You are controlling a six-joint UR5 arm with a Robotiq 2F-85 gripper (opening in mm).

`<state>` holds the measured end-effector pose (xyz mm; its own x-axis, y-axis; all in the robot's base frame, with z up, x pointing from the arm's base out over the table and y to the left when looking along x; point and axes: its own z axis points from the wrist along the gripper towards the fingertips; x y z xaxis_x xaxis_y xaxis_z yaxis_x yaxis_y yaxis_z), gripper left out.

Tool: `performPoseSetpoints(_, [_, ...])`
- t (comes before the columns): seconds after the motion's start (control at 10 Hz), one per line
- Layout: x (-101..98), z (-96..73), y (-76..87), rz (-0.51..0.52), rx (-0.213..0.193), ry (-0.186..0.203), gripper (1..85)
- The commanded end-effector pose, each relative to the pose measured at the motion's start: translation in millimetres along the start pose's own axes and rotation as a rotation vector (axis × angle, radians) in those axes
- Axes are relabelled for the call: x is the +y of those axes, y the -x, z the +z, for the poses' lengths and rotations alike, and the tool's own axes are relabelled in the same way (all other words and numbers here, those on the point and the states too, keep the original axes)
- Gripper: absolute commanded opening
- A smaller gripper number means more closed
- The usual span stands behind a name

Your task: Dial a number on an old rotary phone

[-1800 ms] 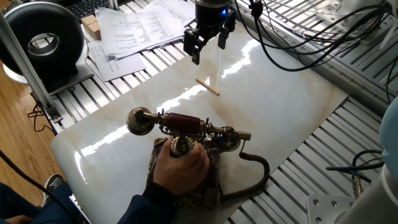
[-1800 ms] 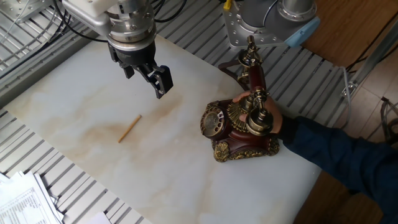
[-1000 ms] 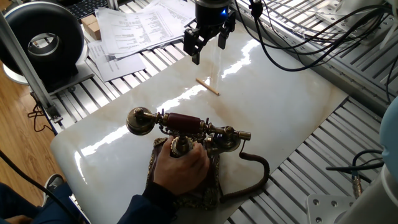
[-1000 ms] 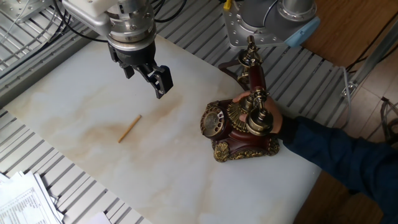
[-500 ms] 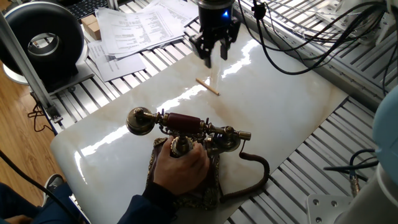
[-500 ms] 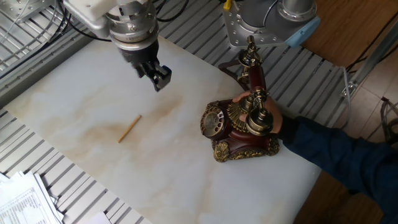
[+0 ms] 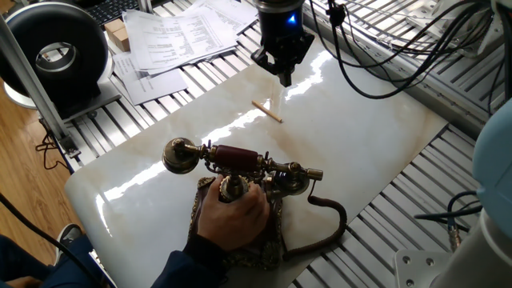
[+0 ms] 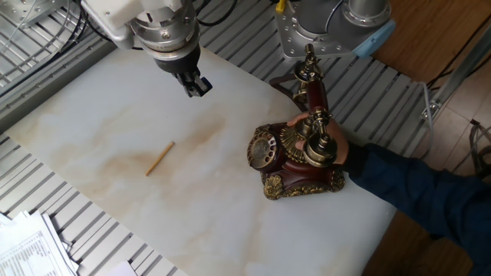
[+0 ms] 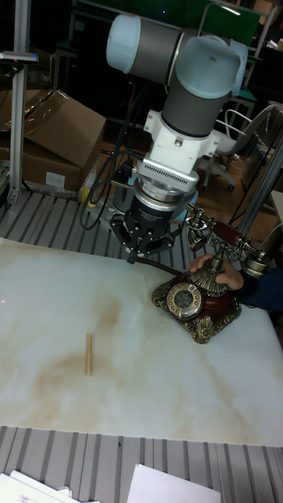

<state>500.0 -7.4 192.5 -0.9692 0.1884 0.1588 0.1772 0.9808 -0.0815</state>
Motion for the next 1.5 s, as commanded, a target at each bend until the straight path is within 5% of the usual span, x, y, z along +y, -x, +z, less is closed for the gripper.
performPoseSetpoints(0.0, [-0.5, -2.0, -5.5, -0.006, 0.025, 0.010, 1.3])
performPoseSetpoints(0.3, [-3.8, -1.3, -10.3, 0.020, 0.045, 0.015, 1.3])
performPoseSetpoints(0.6, [-4.4, -26.3, 6.3, -0.086, 0.011, 0.077, 1.3])
performPoseSetpoints(0.8, [-13.1, -43.8, 13.2, -0.119, -0.015, 0.042, 1.3])
performPoseSetpoints(1.2, [-31.2, -31.2, 12.8, -0.172, -0.002, 0.008, 1.3])
performPoseSetpoints(1.4, [-24.0, -26.4, 13.8, -0.159, 0.001, 0.036, 1.3])
